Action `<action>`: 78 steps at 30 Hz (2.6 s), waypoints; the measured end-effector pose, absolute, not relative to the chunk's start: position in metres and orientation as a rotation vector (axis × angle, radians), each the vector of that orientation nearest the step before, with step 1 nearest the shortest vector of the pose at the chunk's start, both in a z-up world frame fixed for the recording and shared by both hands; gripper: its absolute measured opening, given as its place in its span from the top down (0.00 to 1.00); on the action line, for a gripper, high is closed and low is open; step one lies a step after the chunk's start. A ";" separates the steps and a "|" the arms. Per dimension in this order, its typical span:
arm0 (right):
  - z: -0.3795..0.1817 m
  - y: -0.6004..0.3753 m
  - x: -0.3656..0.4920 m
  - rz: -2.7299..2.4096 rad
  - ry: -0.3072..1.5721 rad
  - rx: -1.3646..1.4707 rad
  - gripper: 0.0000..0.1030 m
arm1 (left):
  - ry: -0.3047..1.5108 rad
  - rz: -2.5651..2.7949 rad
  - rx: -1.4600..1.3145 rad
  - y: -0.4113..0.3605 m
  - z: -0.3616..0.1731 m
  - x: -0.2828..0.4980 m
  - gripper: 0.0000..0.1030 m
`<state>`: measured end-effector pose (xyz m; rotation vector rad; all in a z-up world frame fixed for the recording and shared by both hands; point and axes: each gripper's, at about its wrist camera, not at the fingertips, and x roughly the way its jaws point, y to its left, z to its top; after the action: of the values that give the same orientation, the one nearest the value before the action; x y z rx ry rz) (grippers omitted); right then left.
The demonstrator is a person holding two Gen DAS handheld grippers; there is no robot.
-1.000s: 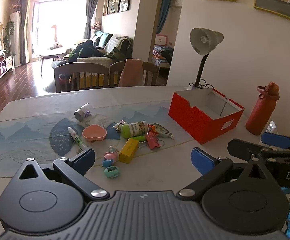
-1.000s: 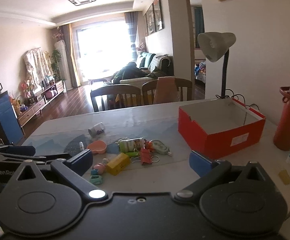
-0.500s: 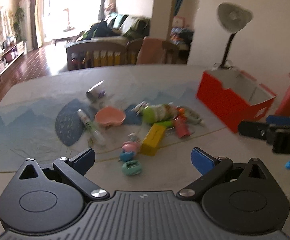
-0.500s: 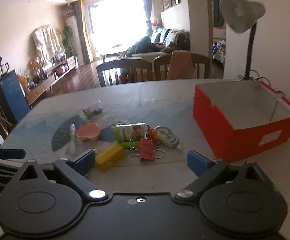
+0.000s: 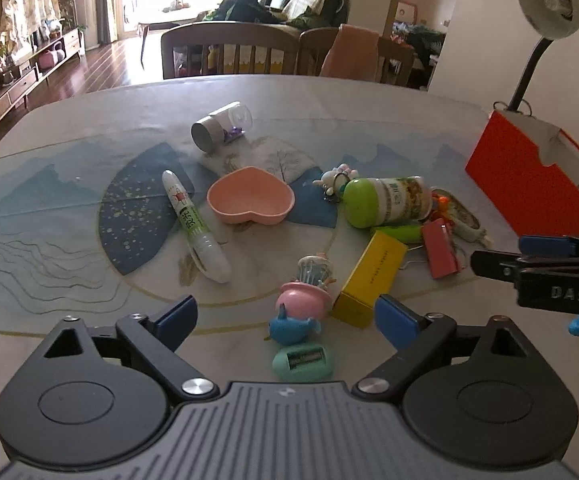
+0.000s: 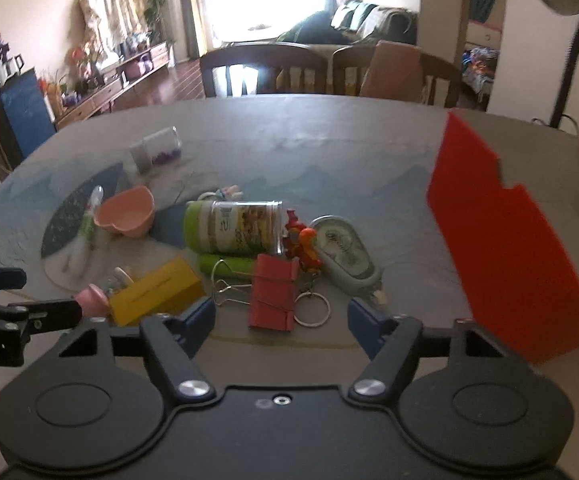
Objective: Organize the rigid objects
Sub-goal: 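Reach the left tool to the pink piggy figurine while the right tool reaches the red binder clip, then grasp the pink piggy with the left tool while the right tool grasps the red binder clip, then carry both items over the red box and open both tools to drop them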
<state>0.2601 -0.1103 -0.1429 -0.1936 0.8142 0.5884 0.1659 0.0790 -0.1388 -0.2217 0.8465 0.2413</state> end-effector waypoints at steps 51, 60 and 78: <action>-0.065 -0.139 0.173 0.556 0.718 -0.135 0.73 | 0.881 0.097 -0.282 0.069 -0.092 0.117 0.65; -0.016 -0.170 0.166 0.531 0.623 -0.100 0.73 | 0.828 0.004 -0.226 0.036 -0.044 0.112 0.65; -0.014 -0.263 0.298 0.434 0.599 -0.108 0.73 | 0.821 -0.059 -0.184 -0.062 -0.019 0.273 0.65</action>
<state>0.2981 -0.2629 -0.0140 -0.1083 0.5991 0.4340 0.2730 -0.0619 -0.0186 -0.1838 0.8206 -0.0593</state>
